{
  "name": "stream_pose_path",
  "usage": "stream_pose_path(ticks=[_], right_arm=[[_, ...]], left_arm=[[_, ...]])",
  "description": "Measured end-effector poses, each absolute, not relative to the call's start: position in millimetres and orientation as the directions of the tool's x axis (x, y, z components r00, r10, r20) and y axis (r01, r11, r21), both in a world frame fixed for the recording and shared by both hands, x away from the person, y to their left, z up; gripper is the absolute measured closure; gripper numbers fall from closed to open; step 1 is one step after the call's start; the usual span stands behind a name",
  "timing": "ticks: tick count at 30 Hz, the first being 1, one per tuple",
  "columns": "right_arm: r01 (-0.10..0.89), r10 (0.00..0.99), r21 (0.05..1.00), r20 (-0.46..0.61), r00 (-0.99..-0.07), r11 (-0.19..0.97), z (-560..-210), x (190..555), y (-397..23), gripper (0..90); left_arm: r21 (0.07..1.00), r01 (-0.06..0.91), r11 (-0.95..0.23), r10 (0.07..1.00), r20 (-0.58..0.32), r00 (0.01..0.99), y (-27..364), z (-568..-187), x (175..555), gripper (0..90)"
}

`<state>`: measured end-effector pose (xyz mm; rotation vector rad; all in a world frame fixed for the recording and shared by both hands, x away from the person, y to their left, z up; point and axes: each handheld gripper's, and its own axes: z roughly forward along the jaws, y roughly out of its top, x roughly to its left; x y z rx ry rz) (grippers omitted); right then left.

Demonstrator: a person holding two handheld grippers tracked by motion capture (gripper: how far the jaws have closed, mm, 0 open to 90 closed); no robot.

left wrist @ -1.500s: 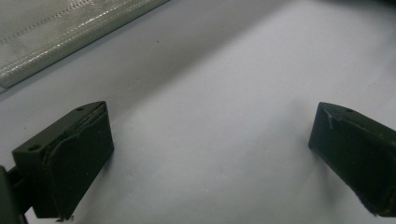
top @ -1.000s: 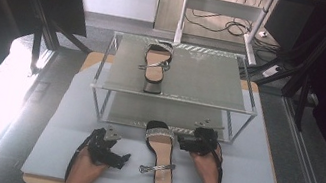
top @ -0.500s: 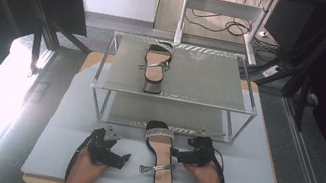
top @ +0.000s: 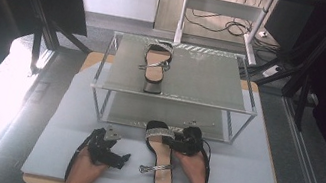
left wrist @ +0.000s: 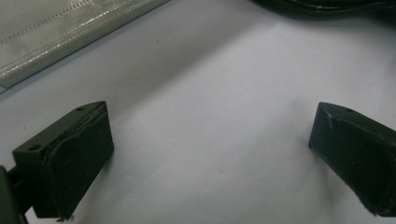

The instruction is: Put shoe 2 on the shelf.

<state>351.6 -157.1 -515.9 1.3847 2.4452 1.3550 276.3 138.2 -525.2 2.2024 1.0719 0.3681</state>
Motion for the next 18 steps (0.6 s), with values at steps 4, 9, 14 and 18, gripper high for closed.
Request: stream_pose_path(ticks=[4,9,14,18], right_arm=[[0.733,0.711,0.664,0.443,-0.546,0.148,-518.3,354.5,-163.4,63.1],[0.781,0.720,0.617,0.497,-0.485,0.100,-516.6,356.4,-165.9,66.8],[0.815,0.686,0.573,0.556,-0.470,0.094,-513.5,357.3,-170.9,67.7],[0.825,0.668,0.557,0.579,-0.468,0.095,-504.6,356.3,-174.4,68.1]], left_arm=[[0.664,0.596,-0.452,0.779,-0.031,0.626,138.2,-525.2,276.3,0.0],[0.663,0.596,-0.452,0.779,-0.032,0.626,138.3,-525.2,276.3,0.0],[0.664,0.596,-0.452,0.780,-0.032,0.626,138.3,-525.3,276.4,0.0],[0.663,0.596,-0.453,0.779,-0.031,0.626,138.3,-525.2,276.4,0.0]])
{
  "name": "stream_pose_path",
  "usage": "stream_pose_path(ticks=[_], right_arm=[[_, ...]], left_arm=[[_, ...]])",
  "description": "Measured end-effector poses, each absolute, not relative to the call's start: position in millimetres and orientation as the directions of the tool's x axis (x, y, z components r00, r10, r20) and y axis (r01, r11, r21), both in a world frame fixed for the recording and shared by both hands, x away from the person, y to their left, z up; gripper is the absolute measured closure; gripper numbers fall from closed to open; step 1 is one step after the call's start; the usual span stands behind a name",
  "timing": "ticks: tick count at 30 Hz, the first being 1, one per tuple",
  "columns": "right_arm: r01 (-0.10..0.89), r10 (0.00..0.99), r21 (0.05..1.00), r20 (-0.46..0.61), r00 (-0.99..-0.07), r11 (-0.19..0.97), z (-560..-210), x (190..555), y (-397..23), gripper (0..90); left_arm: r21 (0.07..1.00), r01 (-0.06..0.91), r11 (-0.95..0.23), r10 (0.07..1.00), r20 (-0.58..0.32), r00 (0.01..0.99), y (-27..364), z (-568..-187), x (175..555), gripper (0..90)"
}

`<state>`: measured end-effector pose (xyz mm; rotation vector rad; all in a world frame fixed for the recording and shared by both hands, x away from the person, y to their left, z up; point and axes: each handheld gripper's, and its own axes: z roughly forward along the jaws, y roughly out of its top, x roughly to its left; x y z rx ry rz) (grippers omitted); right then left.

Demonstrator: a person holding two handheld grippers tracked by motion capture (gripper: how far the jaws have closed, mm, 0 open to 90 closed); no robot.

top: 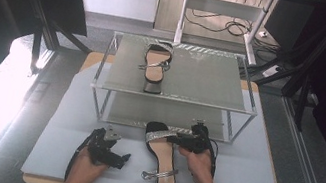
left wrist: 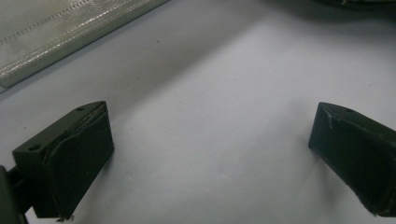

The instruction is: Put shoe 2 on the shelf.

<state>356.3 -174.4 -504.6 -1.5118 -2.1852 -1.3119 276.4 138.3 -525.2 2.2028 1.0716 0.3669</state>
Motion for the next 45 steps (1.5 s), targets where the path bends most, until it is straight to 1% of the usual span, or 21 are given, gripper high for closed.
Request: stream_pose_path(ticks=[9,22,31,45], right_arm=[[0.840,0.625,0.536,0.629,-0.462,0.082,-483.5,349.2,-187.0,68.7],[0.845,0.607,0.529,0.648,-0.460,0.076,-458.1,334.0,-207.5,68.7],[0.847,0.603,0.524,0.647,-0.467,0.093,-431.9,325.9,-215.3,68.6],[0.849,0.594,0.521,0.657,-0.465,0.088,-395.6,316.7,-231.0,68.5]], left_arm=[[0.661,0.597,-0.454,0.779,-0.031,0.626,138.4,-525.0,276.4,0.0],[0.662,0.598,-0.453,0.779,-0.032,0.626,138.3,-525.0,276.4,0.0],[0.663,0.597,-0.453,0.779,-0.031,0.626,138.3,-525.1,276.5,0.0],[0.662,0.597,-0.453,0.779,-0.031,0.626,138.3,-525.0,276.6,0.0]])
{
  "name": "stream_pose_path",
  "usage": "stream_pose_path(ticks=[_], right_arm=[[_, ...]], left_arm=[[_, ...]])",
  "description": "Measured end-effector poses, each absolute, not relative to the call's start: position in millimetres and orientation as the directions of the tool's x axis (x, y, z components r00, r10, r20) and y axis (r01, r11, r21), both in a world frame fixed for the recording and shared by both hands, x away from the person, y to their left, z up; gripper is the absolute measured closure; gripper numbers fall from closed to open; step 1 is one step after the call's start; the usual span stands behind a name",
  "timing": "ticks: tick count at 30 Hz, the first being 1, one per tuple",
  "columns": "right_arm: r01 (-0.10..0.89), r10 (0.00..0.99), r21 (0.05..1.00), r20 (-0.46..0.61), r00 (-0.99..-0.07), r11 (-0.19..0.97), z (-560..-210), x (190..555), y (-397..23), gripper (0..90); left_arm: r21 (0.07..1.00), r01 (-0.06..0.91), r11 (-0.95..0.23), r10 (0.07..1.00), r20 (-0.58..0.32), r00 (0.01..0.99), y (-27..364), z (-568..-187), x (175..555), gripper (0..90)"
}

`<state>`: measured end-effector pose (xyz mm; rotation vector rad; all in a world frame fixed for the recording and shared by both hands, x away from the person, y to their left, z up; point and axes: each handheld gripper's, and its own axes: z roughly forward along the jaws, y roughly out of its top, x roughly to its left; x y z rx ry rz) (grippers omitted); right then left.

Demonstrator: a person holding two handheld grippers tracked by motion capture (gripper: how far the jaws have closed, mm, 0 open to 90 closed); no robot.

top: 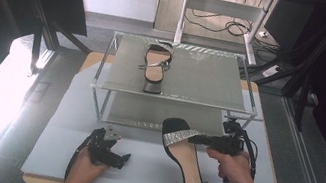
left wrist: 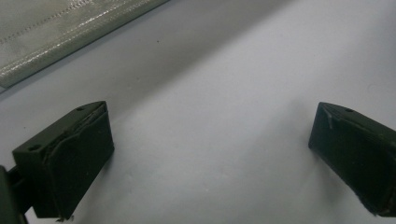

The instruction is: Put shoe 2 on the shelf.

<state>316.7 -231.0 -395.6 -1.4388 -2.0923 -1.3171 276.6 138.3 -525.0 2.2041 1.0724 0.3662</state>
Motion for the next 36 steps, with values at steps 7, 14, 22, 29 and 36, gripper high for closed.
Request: stream_pose_path(ticks=[7,14,22,29,36], right_arm=[[0.843,0.577,0.531,0.666,-0.473,0.078,-374.2,314.7,-233.7,68.5],[0.828,0.587,0.557,0.653,-0.479,0.056,-350.9,318.8,-234.3,68.5],[0.809,0.623,0.587,0.625,-0.470,0.021,-325.7,332.7,-230.7,68.5],[0.803,0.680,0.595,0.604,-0.416,-0.037,-305.2,353.6,-225.6,68.5],[0.794,0.727,0.601,0.586,-0.358,-0.094,-289.8,378.8,-217.6,68.5]], left_arm=[[0.661,0.598,-0.454,0.778,-0.033,0.627,138.4,-524.9,276.6,0.0],[0.663,0.597,-0.452,0.779,-0.033,0.627,138.3,-525.1,276.7,0.0],[0.661,0.598,-0.454,0.778,-0.033,0.627,138.4,-525.0,276.5,0.0],[0.661,0.598,-0.453,0.778,-0.033,0.627,138.4,-525.0,276.5,0.0],[0.663,0.598,-0.450,0.780,-0.034,0.625,138.2,-525.1,276.5,0.0]])
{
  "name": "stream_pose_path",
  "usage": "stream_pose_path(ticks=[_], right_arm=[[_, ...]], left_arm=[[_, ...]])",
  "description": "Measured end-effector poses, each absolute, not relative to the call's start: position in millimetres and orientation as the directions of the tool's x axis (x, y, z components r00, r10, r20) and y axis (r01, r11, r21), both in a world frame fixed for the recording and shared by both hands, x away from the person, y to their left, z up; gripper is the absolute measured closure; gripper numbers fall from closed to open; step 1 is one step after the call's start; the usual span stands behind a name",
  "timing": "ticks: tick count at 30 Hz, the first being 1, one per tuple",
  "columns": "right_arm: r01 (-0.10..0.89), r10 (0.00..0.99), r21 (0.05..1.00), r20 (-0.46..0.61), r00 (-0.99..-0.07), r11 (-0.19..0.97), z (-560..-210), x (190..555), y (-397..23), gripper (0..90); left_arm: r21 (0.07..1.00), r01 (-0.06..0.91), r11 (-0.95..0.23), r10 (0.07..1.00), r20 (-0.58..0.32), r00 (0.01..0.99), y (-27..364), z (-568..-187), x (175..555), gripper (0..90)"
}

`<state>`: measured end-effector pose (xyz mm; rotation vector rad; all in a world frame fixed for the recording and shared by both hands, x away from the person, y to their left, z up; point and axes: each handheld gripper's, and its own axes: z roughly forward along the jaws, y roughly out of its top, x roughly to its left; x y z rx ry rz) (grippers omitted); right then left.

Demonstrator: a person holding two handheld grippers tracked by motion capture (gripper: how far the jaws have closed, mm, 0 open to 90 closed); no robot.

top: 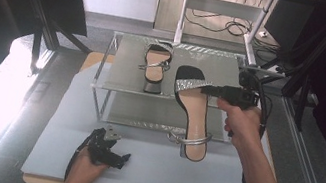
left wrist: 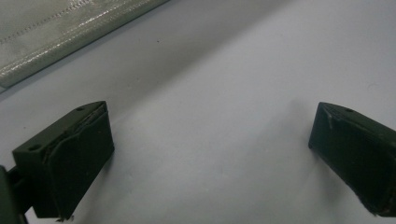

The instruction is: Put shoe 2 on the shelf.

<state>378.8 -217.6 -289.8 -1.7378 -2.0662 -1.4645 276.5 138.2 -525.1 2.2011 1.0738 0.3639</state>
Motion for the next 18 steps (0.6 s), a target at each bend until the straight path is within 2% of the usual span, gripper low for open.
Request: stream_pose_path(ticks=[18], right_arm=[[0.768,0.782,0.613,0.565,-0.262,-0.186,-265.4,438.6,-204.4,68.4]], left_arm=[[0.661,0.597,-0.454,0.779,-0.032,0.627,138.4,-525.0,276.5,0.0]])
